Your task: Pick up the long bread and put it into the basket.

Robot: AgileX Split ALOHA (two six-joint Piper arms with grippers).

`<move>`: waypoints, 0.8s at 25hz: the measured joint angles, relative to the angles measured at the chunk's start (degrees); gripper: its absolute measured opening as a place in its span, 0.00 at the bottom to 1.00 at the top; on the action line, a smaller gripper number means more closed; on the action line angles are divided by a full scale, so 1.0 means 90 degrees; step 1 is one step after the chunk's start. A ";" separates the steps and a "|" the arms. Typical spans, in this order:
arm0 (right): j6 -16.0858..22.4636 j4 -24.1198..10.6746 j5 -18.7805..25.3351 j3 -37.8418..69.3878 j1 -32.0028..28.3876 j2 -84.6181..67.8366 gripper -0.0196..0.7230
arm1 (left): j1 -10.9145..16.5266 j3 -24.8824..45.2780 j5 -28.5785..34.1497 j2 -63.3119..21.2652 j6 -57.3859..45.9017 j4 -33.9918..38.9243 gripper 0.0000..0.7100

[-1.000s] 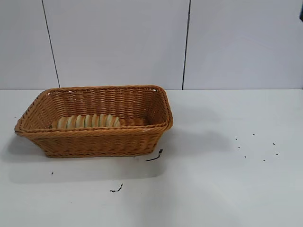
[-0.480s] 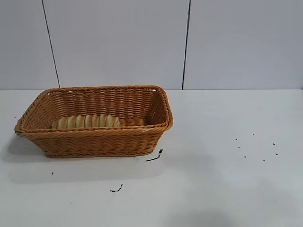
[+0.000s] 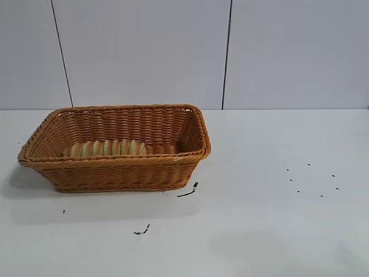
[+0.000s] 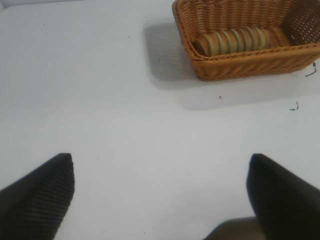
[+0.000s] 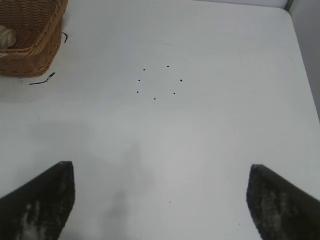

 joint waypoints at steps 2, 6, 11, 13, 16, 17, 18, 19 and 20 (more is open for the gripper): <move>0.0000 0.0005 0.0000 0.0000 -0.0127 -0.0369 0.89 | 0.0000 0.0000 0.0000 0.0000 0.0000 0.0000 0.98; 0.0000 0.0026 0.0027 -0.0006 -0.0139 -0.0617 0.89 | 0.0000 0.0000 0.0000 0.0000 0.0000 0.0000 0.98; 0.0000 0.0052 0.0027 -0.0006 -0.0139 -0.0625 0.89 | 0.0000 0.0000 0.0000 0.0000 0.0000 0.0000 0.98; 0.0000 0.0052 0.0027 0.0000 -0.0139 -0.0625 0.89 | 0.0000 0.0000 0.0000 0.0000 0.0000 0.0000 0.98; 0.0000 0.0052 0.0027 0.0000 -0.0139 -0.0625 0.89 | 0.0000 0.0000 0.0000 0.0000 0.0000 0.0000 0.98; 0.0000 0.0052 0.0027 0.0000 -0.0139 -0.0625 0.89 | 0.0000 0.0000 0.0000 0.0000 0.0000 0.0000 0.98; 0.0000 0.0052 0.0027 0.0000 -0.0139 -0.0625 0.89 | 0.0000 0.0000 0.0000 0.0000 0.0000 0.0000 0.98; 0.0000 0.0052 0.0027 0.0000 -0.0139 -0.0625 0.89 | 0.0000 0.0000 0.0000 0.0000 0.0000 0.0000 0.98; 0.0000 0.0052 0.0027 0.0000 -0.0139 -0.0625 0.89 | 0.0000 0.0000 0.0000 0.0000 0.0000 0.0000 0.98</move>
